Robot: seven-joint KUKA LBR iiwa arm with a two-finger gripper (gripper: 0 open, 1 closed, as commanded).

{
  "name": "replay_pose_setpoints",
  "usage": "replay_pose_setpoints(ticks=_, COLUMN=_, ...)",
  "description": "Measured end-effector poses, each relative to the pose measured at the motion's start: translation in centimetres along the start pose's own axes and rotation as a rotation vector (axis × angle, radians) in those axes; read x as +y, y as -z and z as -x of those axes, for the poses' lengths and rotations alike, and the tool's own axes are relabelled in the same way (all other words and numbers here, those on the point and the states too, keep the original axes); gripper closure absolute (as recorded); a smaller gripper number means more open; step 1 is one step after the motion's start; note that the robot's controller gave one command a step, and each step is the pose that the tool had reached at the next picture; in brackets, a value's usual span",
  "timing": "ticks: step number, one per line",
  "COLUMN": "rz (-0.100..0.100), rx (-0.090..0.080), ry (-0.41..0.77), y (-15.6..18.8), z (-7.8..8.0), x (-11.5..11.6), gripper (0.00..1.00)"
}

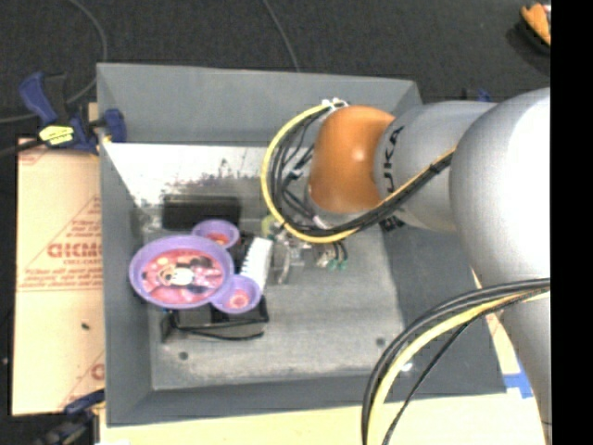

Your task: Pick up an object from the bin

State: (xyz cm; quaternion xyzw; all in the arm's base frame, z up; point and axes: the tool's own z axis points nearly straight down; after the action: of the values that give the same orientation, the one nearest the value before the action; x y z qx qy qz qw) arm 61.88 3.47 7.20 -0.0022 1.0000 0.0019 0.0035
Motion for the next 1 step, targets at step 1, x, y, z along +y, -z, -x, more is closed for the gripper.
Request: replay_pose_setpoints(ticks=1, rz=0.0, rx=0.002, ry=-0.001, y=0.26, z=-0.11, x=-0.07, gripper=1.0)
